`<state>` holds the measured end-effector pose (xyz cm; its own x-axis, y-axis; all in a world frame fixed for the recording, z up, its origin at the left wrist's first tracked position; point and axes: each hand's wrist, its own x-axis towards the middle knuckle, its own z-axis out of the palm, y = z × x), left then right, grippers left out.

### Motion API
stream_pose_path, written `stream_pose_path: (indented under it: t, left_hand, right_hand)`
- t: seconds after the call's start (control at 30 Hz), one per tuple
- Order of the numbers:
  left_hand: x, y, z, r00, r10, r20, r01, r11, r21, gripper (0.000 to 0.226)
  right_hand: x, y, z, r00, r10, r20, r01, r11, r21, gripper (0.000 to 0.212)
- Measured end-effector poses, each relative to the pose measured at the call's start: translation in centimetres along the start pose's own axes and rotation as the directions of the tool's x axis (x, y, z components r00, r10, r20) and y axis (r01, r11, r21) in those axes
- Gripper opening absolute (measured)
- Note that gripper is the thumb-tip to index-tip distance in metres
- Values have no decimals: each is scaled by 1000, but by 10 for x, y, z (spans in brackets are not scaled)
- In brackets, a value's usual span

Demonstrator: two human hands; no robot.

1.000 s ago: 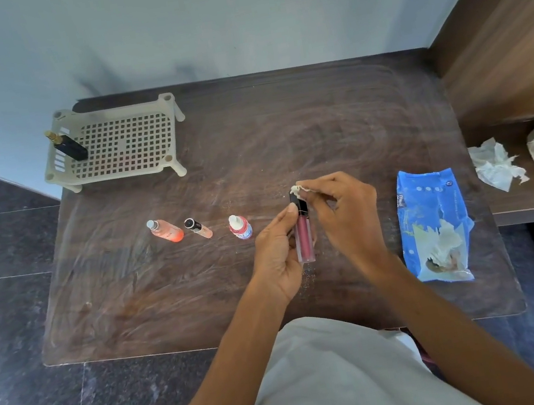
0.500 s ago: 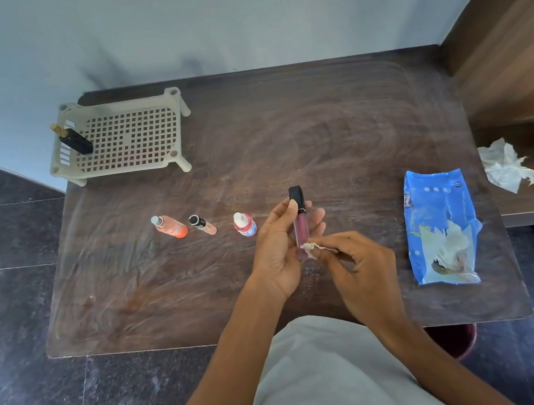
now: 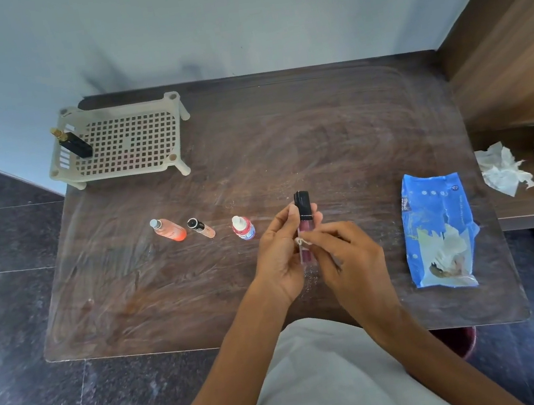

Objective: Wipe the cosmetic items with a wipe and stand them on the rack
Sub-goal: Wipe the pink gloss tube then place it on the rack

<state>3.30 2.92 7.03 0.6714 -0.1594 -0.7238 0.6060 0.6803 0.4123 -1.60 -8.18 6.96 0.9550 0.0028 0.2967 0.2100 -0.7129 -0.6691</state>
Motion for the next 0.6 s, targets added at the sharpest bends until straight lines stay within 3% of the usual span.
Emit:
stream_pose_path:
  t: [0.13, 0.37, 0.6]
  left_hand:
    - [-2, -4, -2, 1000, -23, -15, 24, 998, 57, 23]
    - [-8, -3, -2, 999, -40, -13, 40, 999, -2, 22]
    - [-7, 3, -2, 998, -58, -28, 56, 997, -56, 31]
  right_hand:
    - [23, 1, 3, 1000, 17, 6, -17, 1000, -4, 19]
    - [66, 6, 7, 999, 41, -15, -41, 999, 5, 14]
    - [27, -4, -2, 997, 23, 75, -25, 999, 29, 20]
